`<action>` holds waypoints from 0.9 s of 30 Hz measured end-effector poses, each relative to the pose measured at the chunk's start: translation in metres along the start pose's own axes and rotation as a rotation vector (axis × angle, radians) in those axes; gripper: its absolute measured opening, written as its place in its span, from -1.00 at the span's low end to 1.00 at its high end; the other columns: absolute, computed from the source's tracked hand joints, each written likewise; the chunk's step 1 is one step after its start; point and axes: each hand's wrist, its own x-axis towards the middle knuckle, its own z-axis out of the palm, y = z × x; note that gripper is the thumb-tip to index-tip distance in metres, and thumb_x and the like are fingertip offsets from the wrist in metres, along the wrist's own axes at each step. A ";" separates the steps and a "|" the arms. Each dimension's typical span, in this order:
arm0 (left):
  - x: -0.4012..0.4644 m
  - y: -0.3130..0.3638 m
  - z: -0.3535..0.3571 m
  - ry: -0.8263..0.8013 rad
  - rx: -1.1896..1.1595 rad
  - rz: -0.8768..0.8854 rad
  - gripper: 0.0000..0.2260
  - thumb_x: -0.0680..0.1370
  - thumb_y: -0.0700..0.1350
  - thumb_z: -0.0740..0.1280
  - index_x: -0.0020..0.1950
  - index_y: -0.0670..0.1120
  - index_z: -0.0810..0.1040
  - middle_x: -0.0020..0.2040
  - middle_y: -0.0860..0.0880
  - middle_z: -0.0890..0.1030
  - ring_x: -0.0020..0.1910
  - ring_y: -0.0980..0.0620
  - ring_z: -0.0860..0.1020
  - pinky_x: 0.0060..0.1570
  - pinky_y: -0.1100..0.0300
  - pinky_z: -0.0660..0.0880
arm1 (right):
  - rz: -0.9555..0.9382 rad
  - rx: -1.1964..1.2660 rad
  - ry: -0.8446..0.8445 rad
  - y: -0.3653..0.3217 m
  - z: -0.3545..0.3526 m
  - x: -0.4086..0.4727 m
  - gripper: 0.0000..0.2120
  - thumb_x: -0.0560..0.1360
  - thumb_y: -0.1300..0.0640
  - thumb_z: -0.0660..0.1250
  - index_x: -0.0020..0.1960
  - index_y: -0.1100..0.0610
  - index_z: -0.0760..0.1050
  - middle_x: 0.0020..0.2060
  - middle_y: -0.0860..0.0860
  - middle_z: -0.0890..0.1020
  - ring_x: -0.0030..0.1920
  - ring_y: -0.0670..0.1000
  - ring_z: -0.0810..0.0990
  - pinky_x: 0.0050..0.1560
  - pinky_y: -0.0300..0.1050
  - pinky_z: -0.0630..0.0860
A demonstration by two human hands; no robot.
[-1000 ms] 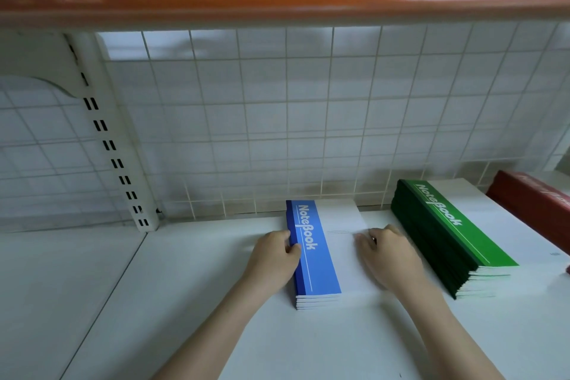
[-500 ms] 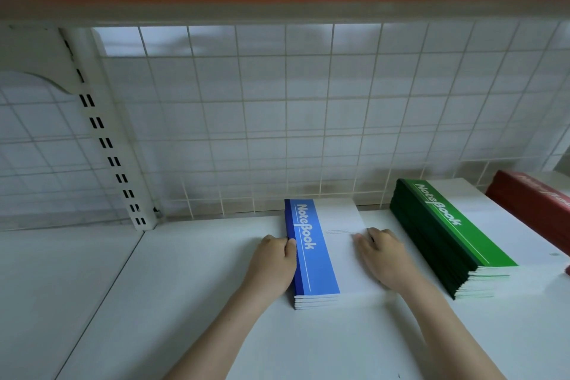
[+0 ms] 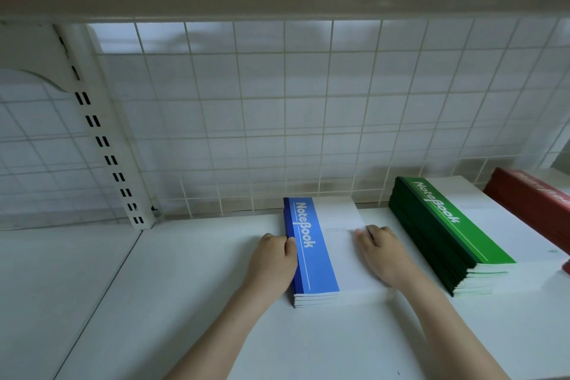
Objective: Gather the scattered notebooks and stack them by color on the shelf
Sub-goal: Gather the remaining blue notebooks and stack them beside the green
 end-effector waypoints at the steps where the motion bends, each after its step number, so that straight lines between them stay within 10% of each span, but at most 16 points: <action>1: 0.000 0.000 -0.001 0.005 -0.005 0.006 -0.58 0.65 -0.15 0.07 -0.42 -0.10 0.11 -0.43 -0.02 0.19 -0.39 0.03 0.20 -0.31 0.13 0.06 | 0.010 0.007 -0.003 0.000 -0.001 0.000 -0.72 0.63 0.00 0.09 -0.12 0.16 0.40 -0.04 0.11 0.44 -0.02 0.10 0.43 -0.15 -0.19 0.19; 8: 0.000 -0.006 -0.012 0.029 0.024 0.001 -0.76 0.63 -0.09 0.13 -0.01 -0.20 0.51 -0.09 -0.11 0.53 -0.04 -0.10 0.48 -0.04 0.11 0.38 | -0.062 -0.215 0.146 -0.008 -0.007 -0.010 -0.58 0.61 0.05 0.14 0.40 0.23 0.32 0.27 0.20 0.41 0.25 0.22 0.39 0.26 -0.05 0.27; 14: -0.005 -0.010 -0.031 0.031 0.068 0.030 -0.69 0.62 -0.02 0.16 0.30 -0.13 0.44 0.15 -0.08 0.53 0.12 -0.05 0.50 0.13 0.15 0.40 | -0.229 -0.359 0.336 -0.034 -0.005 -0.024 -0.68 0.54 0.14 0.25 0.28 0.18 0.48 0.16 0.18 0.53 0.13 0.22 0.41 0.15 -0.01 0.33; 27: -0.039 -0.063 -0.086 -0.053 0.051 -0.004 -0.66 0.62 0.03 0.16 0.34 -0.07 0.43 0.17 -0.03 0.53 0.16 0.02 0.49 0.14 0.17 0.41 | -0.410 -0.213 0.150 -0.119 0.058 -0.072 -0.70 0.57 0.13 0.20 0.29 0.12 0.45 0.11 0.08 0.50 0.14 0.11 0.39 0.10 -0.14 0.35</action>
